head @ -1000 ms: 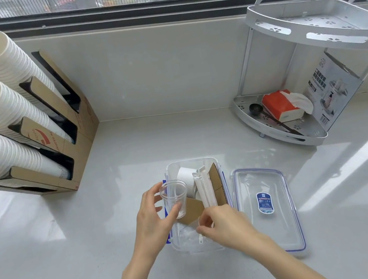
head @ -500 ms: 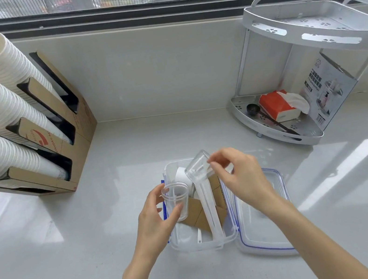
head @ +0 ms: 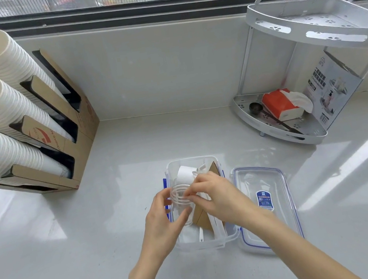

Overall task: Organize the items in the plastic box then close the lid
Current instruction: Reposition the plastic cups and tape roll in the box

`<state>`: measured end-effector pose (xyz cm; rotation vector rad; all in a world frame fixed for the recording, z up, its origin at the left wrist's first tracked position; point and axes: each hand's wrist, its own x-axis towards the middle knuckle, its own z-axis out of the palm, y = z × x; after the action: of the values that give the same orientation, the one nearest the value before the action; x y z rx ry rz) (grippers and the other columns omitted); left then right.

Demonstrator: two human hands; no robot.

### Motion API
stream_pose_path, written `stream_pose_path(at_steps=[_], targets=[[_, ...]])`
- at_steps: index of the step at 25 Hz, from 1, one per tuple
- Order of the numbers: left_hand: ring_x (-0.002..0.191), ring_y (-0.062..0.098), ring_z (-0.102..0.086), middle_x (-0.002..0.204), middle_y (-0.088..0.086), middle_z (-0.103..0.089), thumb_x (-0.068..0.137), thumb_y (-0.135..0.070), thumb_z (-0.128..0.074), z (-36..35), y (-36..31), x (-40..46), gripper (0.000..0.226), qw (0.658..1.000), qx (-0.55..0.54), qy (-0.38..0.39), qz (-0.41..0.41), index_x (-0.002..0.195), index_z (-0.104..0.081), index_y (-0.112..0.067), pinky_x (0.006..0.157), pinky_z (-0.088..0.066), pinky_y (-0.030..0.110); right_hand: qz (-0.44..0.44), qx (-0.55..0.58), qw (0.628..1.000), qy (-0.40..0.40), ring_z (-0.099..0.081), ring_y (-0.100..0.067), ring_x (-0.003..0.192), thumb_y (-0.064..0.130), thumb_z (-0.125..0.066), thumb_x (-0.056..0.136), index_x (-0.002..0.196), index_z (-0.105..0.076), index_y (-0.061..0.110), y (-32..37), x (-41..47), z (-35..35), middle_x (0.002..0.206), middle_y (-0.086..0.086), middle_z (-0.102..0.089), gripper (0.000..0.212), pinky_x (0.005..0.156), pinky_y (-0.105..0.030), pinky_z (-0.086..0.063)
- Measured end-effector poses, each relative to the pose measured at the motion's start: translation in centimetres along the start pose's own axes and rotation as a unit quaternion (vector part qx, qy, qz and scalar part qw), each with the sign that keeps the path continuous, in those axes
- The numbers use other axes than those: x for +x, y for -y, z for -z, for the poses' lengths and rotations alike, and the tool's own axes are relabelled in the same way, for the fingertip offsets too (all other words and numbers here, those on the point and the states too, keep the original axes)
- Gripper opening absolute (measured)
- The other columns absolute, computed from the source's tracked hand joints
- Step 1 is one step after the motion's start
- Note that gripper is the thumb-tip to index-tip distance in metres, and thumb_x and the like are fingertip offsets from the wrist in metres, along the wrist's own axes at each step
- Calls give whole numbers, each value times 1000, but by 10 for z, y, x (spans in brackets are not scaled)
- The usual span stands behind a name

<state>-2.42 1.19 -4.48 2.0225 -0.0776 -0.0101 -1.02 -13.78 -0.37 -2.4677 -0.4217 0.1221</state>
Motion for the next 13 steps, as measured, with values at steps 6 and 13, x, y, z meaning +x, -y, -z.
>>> stream_pose_path(at_steps=[6, 13], targets=[[89, 3, -55, 102, -14, -53, 74, -20, -69, -3, 0, 1, 44, 1000, -10, 20, 6, 108, -43, -29, 71, -42, 0, -6, -11, 1000, 21, -42, -18, 110, 24, -52, 90, 109, -63, 17, -9, -3, -7, 112, -2, -63, 24, 99, -34, -38], [96, 14, -52, 115, 2, -56, 86, -15, -54, 0, 3, 13, 29, 996, 84, 18, -19, 115, -52, -13, 82, -39, 22, -37, -3, 999, -5, -53, -16, 96, 19, -53, 89, 102, -65, 12, -27, -12, 7, 103, -4, -64, 19, 80, -20, -35]])
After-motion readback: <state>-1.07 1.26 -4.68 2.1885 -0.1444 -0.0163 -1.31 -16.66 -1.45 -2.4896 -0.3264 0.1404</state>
